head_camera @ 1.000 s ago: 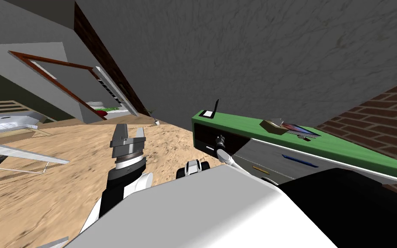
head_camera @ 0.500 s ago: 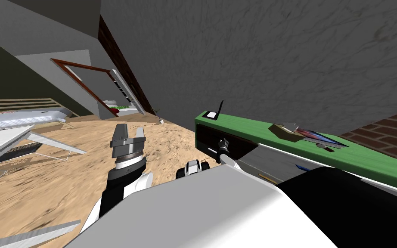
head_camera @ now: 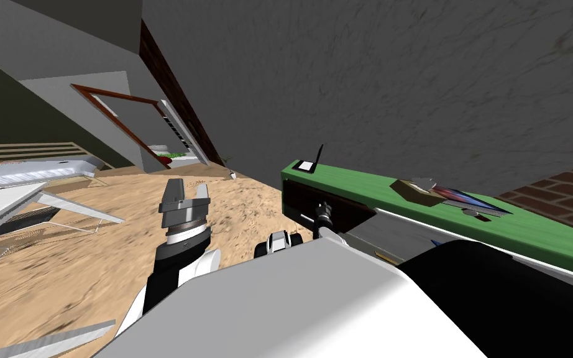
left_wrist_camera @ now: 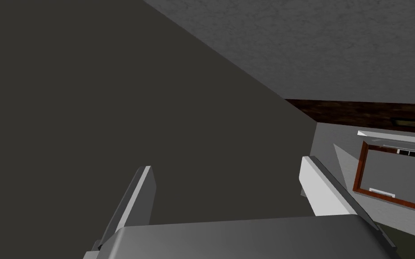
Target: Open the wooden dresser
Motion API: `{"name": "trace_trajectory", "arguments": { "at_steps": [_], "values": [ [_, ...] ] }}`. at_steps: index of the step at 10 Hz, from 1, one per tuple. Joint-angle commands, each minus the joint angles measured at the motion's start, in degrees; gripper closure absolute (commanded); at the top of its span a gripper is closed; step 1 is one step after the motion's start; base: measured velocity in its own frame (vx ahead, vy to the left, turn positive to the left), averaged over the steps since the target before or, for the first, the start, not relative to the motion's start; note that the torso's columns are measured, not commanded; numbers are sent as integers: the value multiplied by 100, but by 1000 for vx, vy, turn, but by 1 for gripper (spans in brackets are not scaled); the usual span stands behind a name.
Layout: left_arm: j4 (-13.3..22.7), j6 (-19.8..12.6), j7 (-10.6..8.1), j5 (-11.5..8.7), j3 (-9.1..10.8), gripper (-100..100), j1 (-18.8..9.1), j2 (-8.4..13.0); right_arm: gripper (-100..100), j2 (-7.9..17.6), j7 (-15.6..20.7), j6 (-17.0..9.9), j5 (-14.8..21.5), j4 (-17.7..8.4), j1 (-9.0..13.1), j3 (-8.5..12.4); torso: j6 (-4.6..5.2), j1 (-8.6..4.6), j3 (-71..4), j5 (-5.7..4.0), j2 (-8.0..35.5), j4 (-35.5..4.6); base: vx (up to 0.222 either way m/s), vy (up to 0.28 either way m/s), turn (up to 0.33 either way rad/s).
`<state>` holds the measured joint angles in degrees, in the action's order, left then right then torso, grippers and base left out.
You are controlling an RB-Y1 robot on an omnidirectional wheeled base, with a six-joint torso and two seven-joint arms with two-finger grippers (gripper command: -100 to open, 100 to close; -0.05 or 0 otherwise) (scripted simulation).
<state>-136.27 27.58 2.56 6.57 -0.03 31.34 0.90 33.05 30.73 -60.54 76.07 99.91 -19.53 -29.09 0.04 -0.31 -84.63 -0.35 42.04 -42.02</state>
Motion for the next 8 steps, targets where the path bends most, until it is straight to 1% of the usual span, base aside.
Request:
{"name": "trace_trajectory", "arguments": {
  "at_steps": [1, 7, 8],
  "values": [
    [0, 0, 0, 0, 0, 0, 0, 0, 100, 2, 47, -89, 151, 275, -260, -221, -2, -1, 2, 1, 5, -2, 34, 14, -125],
    [0, 0, 0, 0, 0, 0, 0, 0, 100, 43, 12, -293, 667, 868, -839, -761, -11, 2, -1, 1, -5, -5, 44, 18, -113],
    [0, 0, 0, 0, 0, 0, 0, 0, 100, 75, -6, -269, 613, 782, -750, -658, -12, 5, 0, 3, -1, -7, 16, 7, -28]
  ]
}}
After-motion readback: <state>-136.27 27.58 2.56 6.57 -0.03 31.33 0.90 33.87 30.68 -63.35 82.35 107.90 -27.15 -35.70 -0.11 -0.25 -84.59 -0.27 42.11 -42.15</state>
